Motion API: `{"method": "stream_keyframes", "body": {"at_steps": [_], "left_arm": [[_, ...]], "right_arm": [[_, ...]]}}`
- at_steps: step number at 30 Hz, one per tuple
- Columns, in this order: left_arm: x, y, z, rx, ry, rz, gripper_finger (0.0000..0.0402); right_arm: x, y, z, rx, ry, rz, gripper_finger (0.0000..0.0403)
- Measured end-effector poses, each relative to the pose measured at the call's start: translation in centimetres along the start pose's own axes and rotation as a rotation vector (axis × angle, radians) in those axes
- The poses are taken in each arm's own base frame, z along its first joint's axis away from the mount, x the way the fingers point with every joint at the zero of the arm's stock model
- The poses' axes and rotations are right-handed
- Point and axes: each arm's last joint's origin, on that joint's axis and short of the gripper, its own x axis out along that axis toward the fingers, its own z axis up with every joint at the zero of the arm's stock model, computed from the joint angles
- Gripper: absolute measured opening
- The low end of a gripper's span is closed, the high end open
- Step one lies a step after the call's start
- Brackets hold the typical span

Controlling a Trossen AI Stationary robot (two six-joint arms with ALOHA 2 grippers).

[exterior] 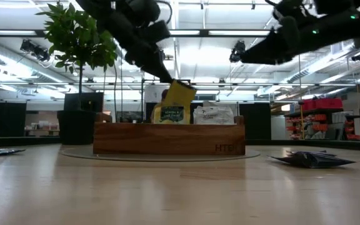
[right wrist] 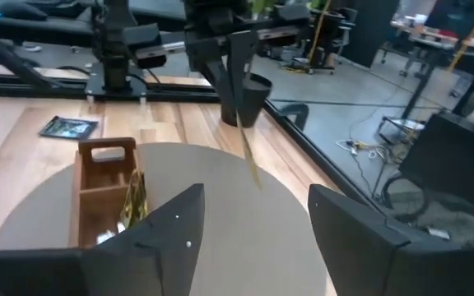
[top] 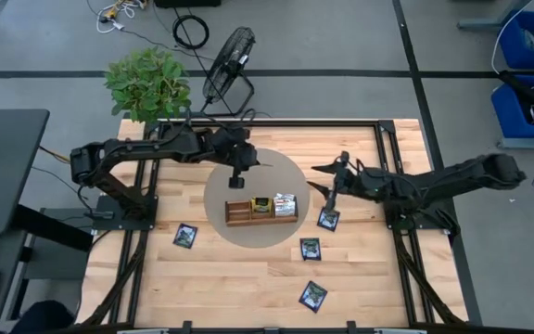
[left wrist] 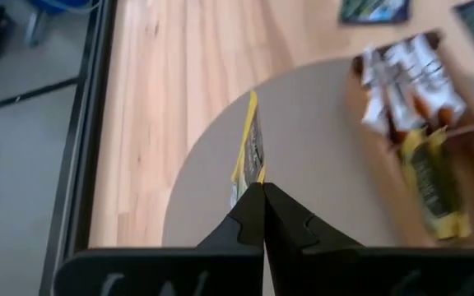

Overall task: Pick & Place Tea
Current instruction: Put the yellow tea bag into the middle section of the wooden organizer

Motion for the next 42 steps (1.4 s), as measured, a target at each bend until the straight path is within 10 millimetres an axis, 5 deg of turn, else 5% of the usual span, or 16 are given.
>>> {"method": "stream_keyframes", "body": {"at_steps": [10, 21, 42], "left_arm": [[-0.3, -0.8, 1.4, 0.026, -0.052, -0.042, 0.0], [-0.3, -0.9, 1.5, 0.03, -0.053, -0.045, 0.0], [-0.3, -0.8, 1.5, 0.039, -0.057, -0.04, 0.0]], "right_arm": [[5.5, 0.0, 2.6, -0.124, 0.077, 0.077, 0.0224], [10.1, 0.9, 2.4, -0.156, 0.165, 0.153, 0.0214], [11.2, -0.8, 2.2, -0.104, 0.203, 0.154, 0.0187]]}}
